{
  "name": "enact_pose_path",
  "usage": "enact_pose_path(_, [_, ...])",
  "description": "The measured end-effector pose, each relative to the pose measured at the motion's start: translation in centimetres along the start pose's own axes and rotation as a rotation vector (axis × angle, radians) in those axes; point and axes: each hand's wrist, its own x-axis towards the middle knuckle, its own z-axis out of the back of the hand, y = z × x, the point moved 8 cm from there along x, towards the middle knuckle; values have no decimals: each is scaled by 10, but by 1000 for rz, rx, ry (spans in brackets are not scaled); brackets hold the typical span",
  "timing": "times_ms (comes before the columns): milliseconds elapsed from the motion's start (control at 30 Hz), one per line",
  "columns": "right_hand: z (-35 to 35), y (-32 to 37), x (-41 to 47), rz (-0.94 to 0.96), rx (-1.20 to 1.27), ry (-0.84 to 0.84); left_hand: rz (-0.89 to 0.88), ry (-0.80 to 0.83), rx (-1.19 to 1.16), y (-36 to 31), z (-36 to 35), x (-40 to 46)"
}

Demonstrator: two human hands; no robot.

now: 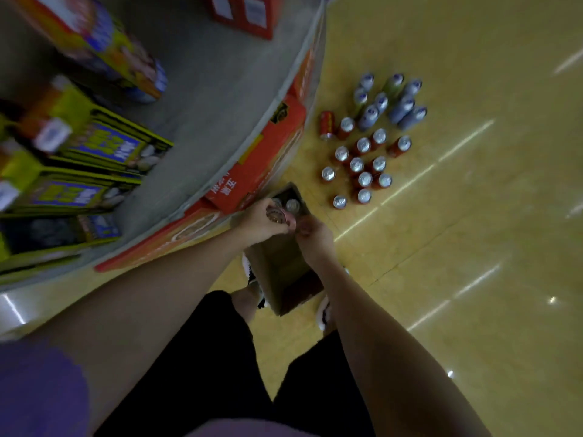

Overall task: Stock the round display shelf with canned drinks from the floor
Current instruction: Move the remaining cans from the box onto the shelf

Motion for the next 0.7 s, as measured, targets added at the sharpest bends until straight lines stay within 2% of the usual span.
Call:
enact_pose_path(200, [47, 75, -68, 233, -123, 94, -165, -56, 11, -72, 49, -112])
enact_pose_path(367, [88, 145, -119, 417, -212, 136, -248, -249, 80, -117, 98, -196])
enact_pose_path(467, [108, 189, -150, 529, -267, 170, -287, -339, 4, -139, 131, -248])
enact_pose_path(633, [127, 268, -192, 690, -429, 240, -366, -421, -32, -172, 178, -328])
enact_pose_path(700, [131, 298, -208, 740, -400, 284, -404, -468, -15, -186, 199, -358])
